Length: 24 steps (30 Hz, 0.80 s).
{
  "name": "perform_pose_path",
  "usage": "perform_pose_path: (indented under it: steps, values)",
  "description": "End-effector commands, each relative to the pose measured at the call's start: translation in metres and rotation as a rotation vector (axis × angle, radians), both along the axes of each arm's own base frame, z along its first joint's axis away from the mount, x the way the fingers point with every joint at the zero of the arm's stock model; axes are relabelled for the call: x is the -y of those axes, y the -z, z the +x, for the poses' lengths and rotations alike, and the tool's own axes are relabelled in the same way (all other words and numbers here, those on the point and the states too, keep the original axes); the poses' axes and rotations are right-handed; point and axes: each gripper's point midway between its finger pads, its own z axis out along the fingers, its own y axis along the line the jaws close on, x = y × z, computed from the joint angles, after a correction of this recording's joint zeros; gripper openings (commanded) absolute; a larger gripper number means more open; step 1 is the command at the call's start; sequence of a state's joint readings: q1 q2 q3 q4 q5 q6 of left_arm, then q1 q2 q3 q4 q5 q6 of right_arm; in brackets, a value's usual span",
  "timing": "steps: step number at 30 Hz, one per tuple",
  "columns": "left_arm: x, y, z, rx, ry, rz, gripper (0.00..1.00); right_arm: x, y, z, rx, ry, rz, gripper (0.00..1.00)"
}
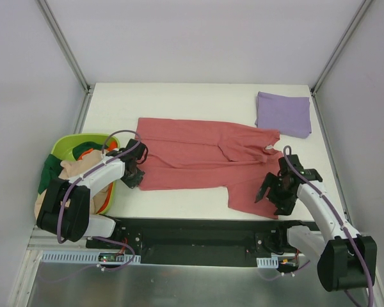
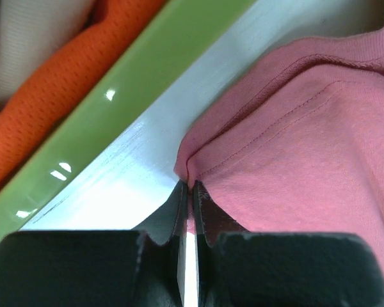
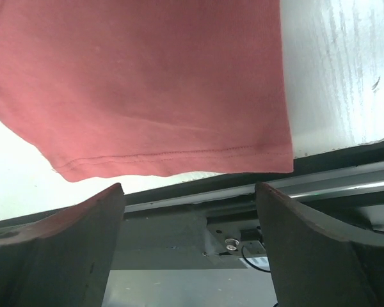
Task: Fold and stack the t-shirts
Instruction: Grap the side of the flattened tshirt closest away from the robot with both arms
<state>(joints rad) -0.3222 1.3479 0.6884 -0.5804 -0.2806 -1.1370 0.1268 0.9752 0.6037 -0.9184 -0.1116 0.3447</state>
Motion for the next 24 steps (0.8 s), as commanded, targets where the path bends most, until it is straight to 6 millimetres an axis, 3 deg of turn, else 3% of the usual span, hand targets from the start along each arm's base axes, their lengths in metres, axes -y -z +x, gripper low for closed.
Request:
perform_pose_path:
  steps: [1, 8, 13, 17, 22, 24]
  values:
    - [0.004, -0.009, 0.001, 0.017, 0.018, -0.009, 0.00, 0.001, 0.012, -0.010, -0.055, 0.051, -0.023, 0.81]
    - [0.002, -0.004, -0.006, 0.010, -0.002, -0.013, 0.00, -0.006, 0.034, -0.004, -0.065, 0.062, -0.001, 0.59]
    - [0.003, -0.005, -0.004, 0.005, 0.006, -0.016, 0.00, -0.002, 0.034, 0.006, -0.056, 0.038, -0.036, 0.40]
    - [0.004, -0.006, -0.003, 0.008, 0.006, -0.018, 0.00, -0.005, 0.037, 0.013, -0.055, 0.023, -0.026, 0.32]
    - [0.006, -0.007, -0.005, 0.007, 0.021, -0.030, 0.00, -0.008, 0.033, 0.012, -0.051, 0.009, -0.008, 0.06]
    - [0.007, -0.006, -0.008, 0.004, 0.026, -0.041, 0.00, -0.008, 0.027, 0.007, -0.046, -0.002, -0.001, 0.01]
